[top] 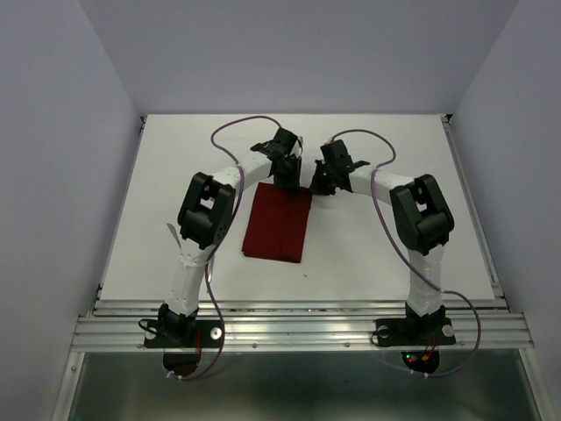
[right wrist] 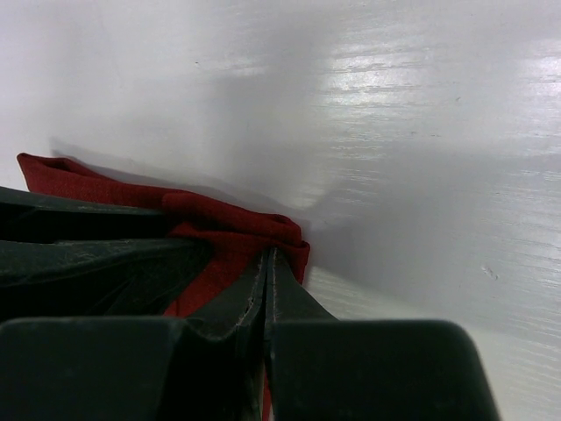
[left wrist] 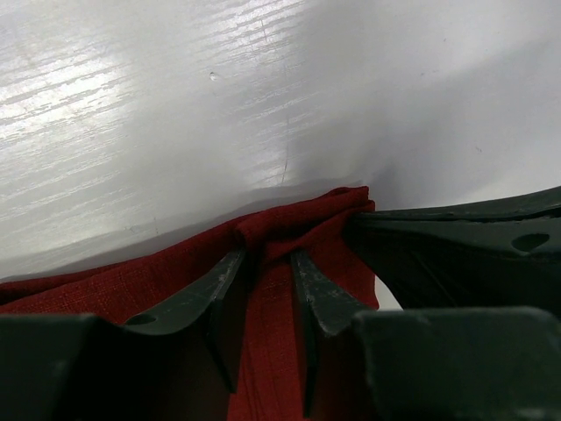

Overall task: Fold the napkin into a case and place the utensils inside
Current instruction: Smooth out the 2/3-rectangle-folded napkin at the center of the board.

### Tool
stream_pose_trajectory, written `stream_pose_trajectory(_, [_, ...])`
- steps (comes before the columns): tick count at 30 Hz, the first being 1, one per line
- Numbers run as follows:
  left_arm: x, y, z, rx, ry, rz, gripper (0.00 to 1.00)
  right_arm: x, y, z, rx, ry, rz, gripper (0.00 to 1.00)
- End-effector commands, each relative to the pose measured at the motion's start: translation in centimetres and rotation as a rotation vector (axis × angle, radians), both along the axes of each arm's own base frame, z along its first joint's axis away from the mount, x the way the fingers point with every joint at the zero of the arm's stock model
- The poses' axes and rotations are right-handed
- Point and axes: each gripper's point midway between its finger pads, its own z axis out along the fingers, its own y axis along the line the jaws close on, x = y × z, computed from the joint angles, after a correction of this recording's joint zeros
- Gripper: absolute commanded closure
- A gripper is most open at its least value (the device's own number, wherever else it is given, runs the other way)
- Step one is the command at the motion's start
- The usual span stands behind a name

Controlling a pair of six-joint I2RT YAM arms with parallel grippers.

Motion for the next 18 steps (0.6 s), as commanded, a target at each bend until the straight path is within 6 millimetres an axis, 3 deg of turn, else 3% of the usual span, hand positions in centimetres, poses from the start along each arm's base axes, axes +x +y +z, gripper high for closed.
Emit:
stream_pose_trajectory(1, [0.2, -0.6, 1.5, -0.030, -0.031, -0.029, 0.66, 0.0, 1.1, 3.1, 0.022, -0.077, 0.040, 0.99])
stream_pose_trajectory(5, [0.1, -0.6, 1.4, -0.031, -0.029, -0.029, 0.66, 0.0, 1.5, 4.6, 0.034, -0.110, 0.040, 0.99])
stream_pose_trajectory(9, [0.1, -0.6, 1.6, -0.031, -0.033, -0.029, 0.67, 0.3, 1.6, 4.7, 0.033, -0.116, 0.042, 0.99])
stream_pose_trajectory(18, [0.2, -0.5, 1.7, -0.033, -0.036, -0.031, 0.70, 0.0, 2.5, 2.6, 0.036, -0.072, 0.066, 0.99])
